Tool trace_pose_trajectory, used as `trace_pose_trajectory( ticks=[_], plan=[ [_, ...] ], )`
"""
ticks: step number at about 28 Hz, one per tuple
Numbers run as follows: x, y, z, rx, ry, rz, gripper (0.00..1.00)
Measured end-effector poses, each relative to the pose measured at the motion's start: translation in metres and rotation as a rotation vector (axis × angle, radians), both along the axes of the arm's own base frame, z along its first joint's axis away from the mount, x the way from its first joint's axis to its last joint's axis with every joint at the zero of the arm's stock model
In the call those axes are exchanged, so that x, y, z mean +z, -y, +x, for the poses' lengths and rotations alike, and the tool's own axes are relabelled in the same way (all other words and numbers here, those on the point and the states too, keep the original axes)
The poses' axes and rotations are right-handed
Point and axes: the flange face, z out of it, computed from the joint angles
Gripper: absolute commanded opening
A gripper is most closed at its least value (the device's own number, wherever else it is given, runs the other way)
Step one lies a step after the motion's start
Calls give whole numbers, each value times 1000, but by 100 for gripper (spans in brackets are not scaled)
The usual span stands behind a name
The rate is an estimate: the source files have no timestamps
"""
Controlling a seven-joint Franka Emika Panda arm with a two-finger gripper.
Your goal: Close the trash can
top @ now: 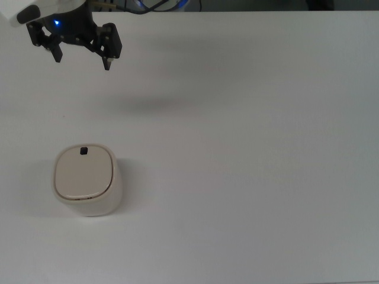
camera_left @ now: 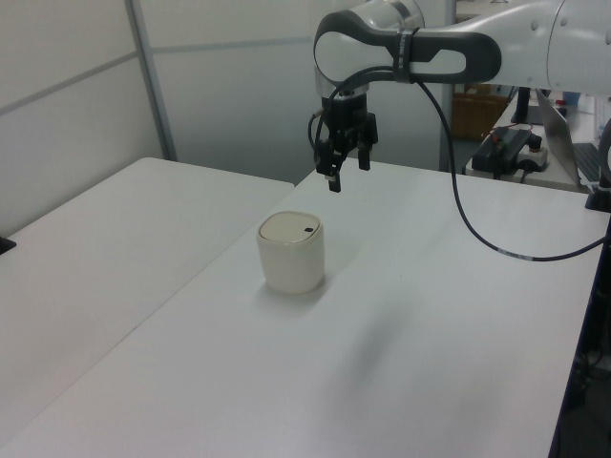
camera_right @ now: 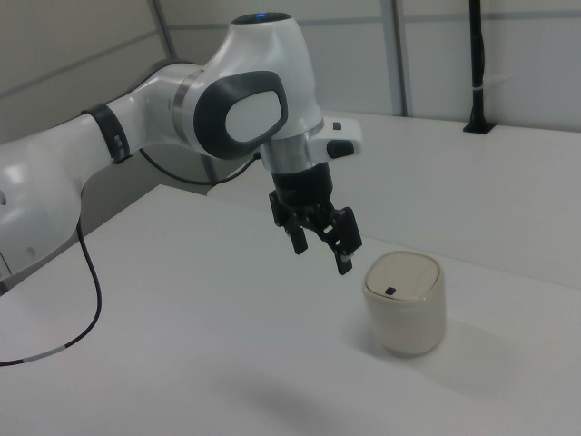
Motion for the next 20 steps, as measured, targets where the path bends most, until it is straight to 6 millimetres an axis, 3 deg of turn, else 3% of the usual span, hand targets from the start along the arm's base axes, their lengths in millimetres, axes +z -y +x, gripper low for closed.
trace_pose_trajectory(
  ticks=[20],
  plan=[
    [-4,4,-6,-9,-52,0,100]
  ],
)
